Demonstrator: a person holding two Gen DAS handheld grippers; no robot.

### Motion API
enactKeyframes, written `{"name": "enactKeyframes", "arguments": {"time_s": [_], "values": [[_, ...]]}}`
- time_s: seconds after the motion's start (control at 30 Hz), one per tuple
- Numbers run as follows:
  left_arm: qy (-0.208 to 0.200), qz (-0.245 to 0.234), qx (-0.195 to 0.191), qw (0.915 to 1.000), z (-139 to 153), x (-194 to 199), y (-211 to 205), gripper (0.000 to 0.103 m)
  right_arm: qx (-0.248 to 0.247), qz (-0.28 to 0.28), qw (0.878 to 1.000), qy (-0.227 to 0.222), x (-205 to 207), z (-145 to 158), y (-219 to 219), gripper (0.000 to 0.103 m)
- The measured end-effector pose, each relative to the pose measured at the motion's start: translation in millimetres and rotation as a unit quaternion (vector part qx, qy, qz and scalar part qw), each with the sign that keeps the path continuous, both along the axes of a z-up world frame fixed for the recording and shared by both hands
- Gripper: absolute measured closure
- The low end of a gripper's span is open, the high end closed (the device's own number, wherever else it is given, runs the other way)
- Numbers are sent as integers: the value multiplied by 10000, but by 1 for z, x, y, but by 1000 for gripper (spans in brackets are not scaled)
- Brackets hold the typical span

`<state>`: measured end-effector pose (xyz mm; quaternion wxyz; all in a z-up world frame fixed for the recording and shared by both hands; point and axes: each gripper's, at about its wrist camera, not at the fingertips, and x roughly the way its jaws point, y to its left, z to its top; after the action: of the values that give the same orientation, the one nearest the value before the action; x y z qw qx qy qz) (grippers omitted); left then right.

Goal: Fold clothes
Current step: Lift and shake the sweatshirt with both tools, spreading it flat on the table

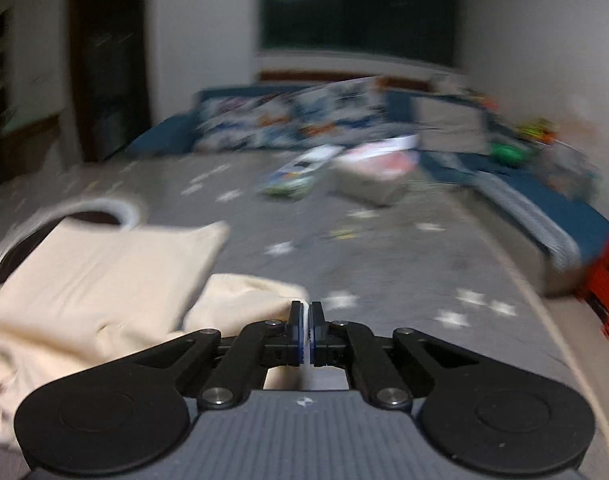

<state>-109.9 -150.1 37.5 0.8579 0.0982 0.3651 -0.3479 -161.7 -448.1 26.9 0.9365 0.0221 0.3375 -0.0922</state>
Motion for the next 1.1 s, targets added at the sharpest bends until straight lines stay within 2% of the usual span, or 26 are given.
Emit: {"name": "enactKeyframes", "arguments": {"time_s": [0.2,0.23,0.33,0.4,0.57,0.67,0.83,0.93,1.03,1.1], "values": [[12,-28,117,9999,-6,-3,2,70,102,-630,9978,-154,-28,9,-24,96],[-4,-50,127,9999,-6,-4,2,73,119,-734,9971,-180,-33,11,-28,96],[-56,-109,142,9998,-3,-7,2,92,148,-898,9955,-256,-45,16,-34,91],[-112,-147,103,9998,-1,-10,4,97,141,-431,9985,-307,-41,23,-19,85],[-282,-372,-167,9988,13,-26,17,98,400,791,9954,-352,-33,40,22,74],[-278,-464,-232,9983,16,-34,25,99,545,1577,9857,-234,-27,44,54,73],[-241,-410,-219,9986,15,-34,31,98,529,2792,9587,107,-23,36,109,73],[-292,-348,-246,9987,17,-32,29,95,432,3140,9479,317,-22,27,131,73],[-444,-413,-205,9980,16,-33,24,89,316,3274,9433,443,-19,20,143,73],[-464,-424,-145,9979,12,-31,20,74,281,3328,9411,523,-18,14,147,74]]}}
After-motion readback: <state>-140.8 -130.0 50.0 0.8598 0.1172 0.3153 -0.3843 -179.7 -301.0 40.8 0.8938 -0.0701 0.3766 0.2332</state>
